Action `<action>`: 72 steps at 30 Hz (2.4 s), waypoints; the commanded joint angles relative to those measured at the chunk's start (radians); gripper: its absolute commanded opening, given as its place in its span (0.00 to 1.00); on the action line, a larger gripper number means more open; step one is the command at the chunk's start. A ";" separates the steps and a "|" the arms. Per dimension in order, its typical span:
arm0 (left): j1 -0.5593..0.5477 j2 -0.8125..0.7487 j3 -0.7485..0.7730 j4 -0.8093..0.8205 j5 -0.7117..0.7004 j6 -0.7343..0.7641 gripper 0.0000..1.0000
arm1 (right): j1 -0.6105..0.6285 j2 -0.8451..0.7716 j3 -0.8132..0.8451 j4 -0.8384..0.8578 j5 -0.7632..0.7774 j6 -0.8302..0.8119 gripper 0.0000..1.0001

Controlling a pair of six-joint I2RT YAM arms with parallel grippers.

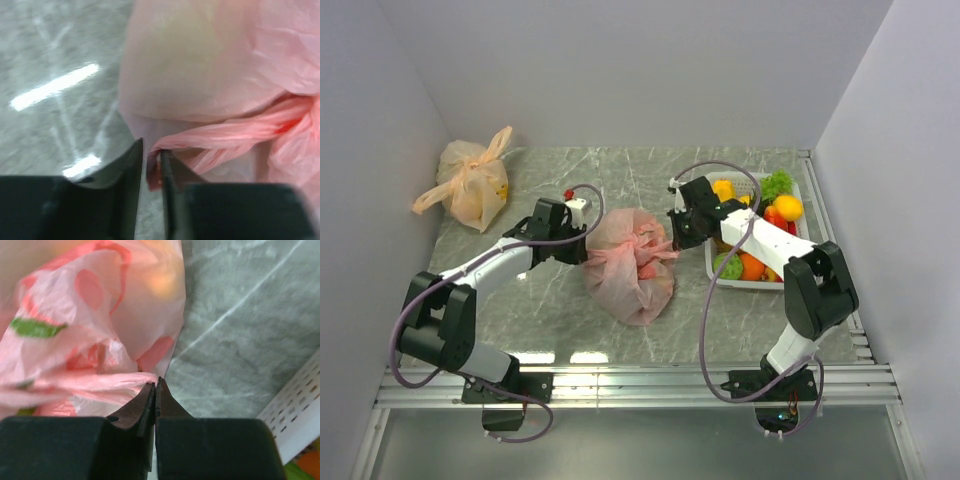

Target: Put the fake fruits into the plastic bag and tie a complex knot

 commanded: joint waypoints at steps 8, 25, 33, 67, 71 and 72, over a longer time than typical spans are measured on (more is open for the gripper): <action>0.026 -0.070 0.009 -0.045 -0.357 0.104 0.00 | 0.038 -0.140 -0.093 0.163 0.401 -0.204 0.00; 0.254 -0.271 0.011 -0.120 -0.417 0.319 0.00 | -0.006 -0.279 -0.184 0.235 0.615 -0.426 0.00; 0.303 -0.249 0.085 -0.084 -0.324 0.307 0.00 | -0.013 -0.248 -0.090 0.226 0.567 -0.427 0.00; 0.225 -0.075 0.293 -0.172 0.299 0.191 0.57 | 0.053 -0.073 0.226 0.063 -0.077 -0.238 0.48; 0.231 -0.125 0.345 -0.212 0.350 0.165 0.85 | 0.052 -0.134 0.231 0.062 -0.152 -0.226 0.68; 0.233 -0.134 0.365 -0.216 0.352 0.158 0.90 | 0.053 -0.145 0.231 0.062 -0.163 -0.227 0.69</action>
